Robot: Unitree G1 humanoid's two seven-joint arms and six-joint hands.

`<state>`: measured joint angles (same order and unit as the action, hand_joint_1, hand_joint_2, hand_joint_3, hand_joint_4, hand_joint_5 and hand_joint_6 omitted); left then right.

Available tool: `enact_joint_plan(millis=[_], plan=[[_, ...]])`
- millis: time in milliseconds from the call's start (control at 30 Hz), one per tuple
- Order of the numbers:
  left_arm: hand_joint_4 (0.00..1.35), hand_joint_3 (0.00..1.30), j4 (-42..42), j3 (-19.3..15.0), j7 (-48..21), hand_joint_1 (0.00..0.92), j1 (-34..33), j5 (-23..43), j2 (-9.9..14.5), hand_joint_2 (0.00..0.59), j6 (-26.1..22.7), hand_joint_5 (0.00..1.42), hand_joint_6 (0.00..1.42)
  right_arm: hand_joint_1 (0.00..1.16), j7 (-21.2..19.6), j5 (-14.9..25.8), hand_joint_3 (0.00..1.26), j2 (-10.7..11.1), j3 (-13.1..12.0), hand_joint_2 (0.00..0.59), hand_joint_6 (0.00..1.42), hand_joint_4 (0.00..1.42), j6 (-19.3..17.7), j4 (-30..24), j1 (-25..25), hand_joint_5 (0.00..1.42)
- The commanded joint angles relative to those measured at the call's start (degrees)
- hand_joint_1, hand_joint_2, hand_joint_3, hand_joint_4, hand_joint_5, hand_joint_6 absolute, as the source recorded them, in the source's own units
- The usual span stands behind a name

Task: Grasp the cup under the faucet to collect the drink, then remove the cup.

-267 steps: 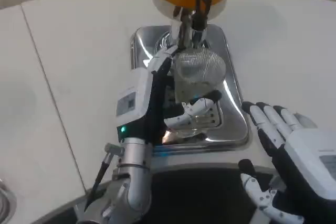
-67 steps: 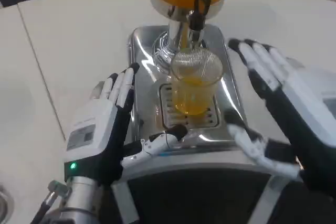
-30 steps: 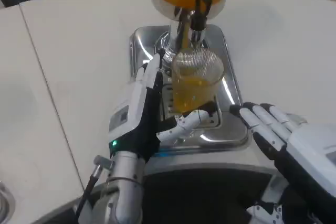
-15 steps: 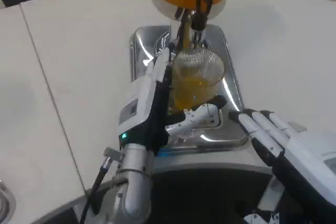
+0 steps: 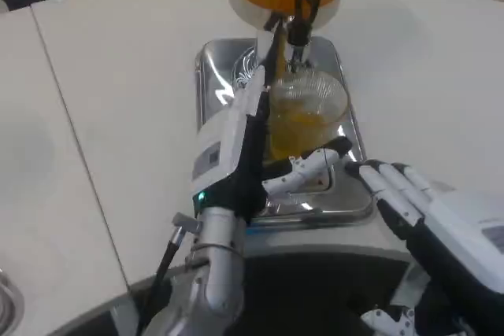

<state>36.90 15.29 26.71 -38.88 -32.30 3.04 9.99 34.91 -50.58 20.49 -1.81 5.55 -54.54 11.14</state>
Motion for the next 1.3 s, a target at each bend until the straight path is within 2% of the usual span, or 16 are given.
enact_joint_plan(millis=[33,167,267,367,500,567,600,667,733,933,1133,1300], plan=[[0.00,0.00,2.20,0.38,2.20,0.332,-1.26,-0.27,-1.25,0.044,-0.70,0.12,0.15,0.66,0.47,0.17,0.00,-0.18,0.11,0.343,0.08,0.00,0.99,0.90,-0.52,0.00],[0.00,0.00,2.54,0.97,4.40,0.362,-1.15,-0.91,-2.00,0.050,-1.22,0.27,0.31,0.66,1.43,0.13,0.00,0.05,0.10,0.346,0.09,0.00,2.38,1.37,-2.34,0.00],[0.06,0.00,3.40,1.71,5.18,0.393,-1.45,-1.12,-2.65,0.050,-1.90,0.41,0.55,0.64,2.08,-0.03,0.00,0.19,-0.40,0.344,0.09,0.00,3.57,1.28,-3.30,0.00],[0.24,0.12,4.33,2.72,6.59,0.434,-1.79,-1.46,-3.95,0.052,-2.66,0.64,0.85,0.63,2.54,-0.03,0.00,0.65,-1.21,0.344,0.10,0.00,4.47,1.52,-3.60,0.00],[0.48,0.27,5.58,4.44,8.68,0.494,-1.94,-2.72,-6.17,0.047,-3.18,0.87,1.12,0.61,2.51,0.40,0.00,1.22,-2.51,0.355,0.10,0.00,5.67,2.22,-3.69,0.00],[0.69,0.41,6.41,4.87,11.18,0.507,-1.91,-3.06,-7.67,0.044,-3.69,1.04,1.32,0.60,2.50,0.59,0.00,1.02,-2.76,0.356,0.10,0.00,6.48,2.62,-3.61,0.00],[0.82,0.54,6.91,4.85,13.05,0.522,-1.93,-3.14,-8.51,0.044,-4.01,1.15,1.40,0.58,2.19,0.42,0.00,1.05,-2.70,0.350,0.10,0.00,6.38,2.67,-3.37,0.00],[1.05,0.74,7.73,4.87,17.00,0.541,-2.06,-3.47,-9.66,0.043,-4.09,1.30,1.42,0.58,2.46,0.91,0.00,1.24,-2.62,0.349,0.10,0.00,6.65,2.85,-3.43,0.00],[1.14,0.89,8.37,5.24,19.82,0.554,-2.29,-3.48,-9.94,0.039,-3.44,1.38,1.42,0.57,2.03,0.92,0.00,1.24,-2.49,0.351,0.10,0.00,6.56,3.21,-3.36,0.00],[1.14,1.05,9.65,4.34,23.15,0.600,-2.85,-1.88,-8.90,0.018,-1.19,1.42,1.42,0.57,1.56,1.57,0.00,1.08,-1.81,0.359,0.10,0.00,6.38,4.06,-4.21,0.00],[1.11,1.09,8.94,3.14,23.20,0.616,-2.65,-1.00,-7.75,0.014,0.50,1.40,1.42,0.58,0.92,2.99,0.00,1.10,-2.05,0.366,0.10,0.00,6.18,4.48,-4.24,0.00],[1.09,1.12,6.09,2.42,23.16,0.617,-1.72,-1.61,-5.40,0.013,0.53,1.40,1.42,0.58,-0.58,4.49,0.00,1.22,-1.18,0.373,0.10,0.00,4.99,6.60,-4.38,0.00]])
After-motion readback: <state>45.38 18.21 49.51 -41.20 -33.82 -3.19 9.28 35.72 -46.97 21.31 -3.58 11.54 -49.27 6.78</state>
